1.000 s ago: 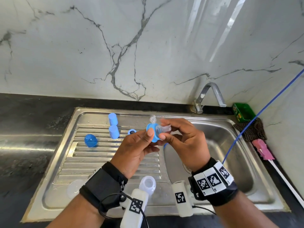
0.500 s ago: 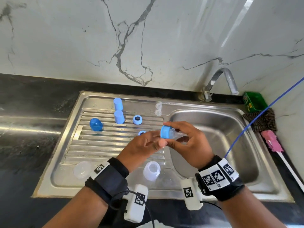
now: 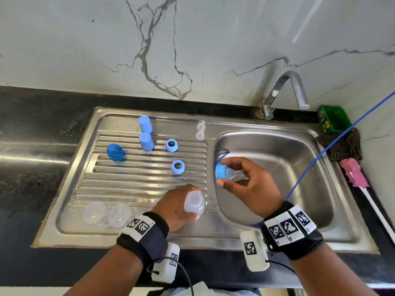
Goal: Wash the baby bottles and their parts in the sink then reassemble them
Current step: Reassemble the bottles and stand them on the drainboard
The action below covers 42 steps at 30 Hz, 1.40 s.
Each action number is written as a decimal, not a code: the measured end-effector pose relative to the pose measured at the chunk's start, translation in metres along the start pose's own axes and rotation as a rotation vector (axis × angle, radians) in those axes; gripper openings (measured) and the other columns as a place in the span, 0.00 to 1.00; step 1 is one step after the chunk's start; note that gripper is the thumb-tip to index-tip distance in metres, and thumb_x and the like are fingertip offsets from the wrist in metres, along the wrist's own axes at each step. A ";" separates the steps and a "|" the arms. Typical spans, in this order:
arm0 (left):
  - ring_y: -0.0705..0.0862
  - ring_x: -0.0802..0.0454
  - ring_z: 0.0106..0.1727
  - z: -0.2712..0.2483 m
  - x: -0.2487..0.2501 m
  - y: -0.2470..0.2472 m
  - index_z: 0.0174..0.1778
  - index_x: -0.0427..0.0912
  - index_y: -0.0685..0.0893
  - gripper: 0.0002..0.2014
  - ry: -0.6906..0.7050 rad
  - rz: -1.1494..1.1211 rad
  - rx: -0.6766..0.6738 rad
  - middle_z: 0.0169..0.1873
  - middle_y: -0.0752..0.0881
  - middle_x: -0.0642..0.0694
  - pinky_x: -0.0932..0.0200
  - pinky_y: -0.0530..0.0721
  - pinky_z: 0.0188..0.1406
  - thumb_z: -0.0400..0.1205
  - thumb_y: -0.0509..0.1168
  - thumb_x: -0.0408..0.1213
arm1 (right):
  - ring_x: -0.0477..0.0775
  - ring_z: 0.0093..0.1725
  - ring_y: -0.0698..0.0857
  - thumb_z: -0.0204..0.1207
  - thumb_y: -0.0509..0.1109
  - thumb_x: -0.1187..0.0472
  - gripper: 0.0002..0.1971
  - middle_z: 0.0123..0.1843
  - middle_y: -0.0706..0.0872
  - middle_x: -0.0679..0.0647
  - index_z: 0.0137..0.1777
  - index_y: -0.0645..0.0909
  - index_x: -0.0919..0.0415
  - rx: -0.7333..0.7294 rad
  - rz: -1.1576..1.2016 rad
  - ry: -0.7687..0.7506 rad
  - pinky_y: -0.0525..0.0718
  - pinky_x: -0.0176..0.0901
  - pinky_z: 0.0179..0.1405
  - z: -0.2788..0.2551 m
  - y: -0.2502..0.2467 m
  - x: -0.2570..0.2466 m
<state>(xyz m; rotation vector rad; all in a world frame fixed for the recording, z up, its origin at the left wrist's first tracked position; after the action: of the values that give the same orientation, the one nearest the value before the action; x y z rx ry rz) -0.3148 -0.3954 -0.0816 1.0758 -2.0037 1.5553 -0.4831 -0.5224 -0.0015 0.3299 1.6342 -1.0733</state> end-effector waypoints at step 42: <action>0.76 0.55 0.56 -0.005 0.084 -0.046 0.72 0.63 0.74 0.34 0.369 0.149 0.334 0.55 0.78 0.60 0.52 0.80 0.58 0.70 0.75 0.40 | 0.54 0.21 0.79 0.79 0.55 0.29 0.37 0.24 0.85 0.58 0.38 0.86 0.66 -0.273 -0.101 0.192 0.76 0.37 0.24 -0.003 -0.021 -0.025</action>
<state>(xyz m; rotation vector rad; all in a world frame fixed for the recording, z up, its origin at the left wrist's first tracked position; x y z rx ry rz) -0.3341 -0.4228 0.0083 0.6901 -1.6423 2.0484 -0.4903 -0.5245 0.0310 0.1748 1.9605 -0.8991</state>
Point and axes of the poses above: each hand's wrist, its own z-axis towards the middle knuckle, its own y-axis out of the palm, x = y × z, the point moved 4 cm from there along z, towards the middle knuckle
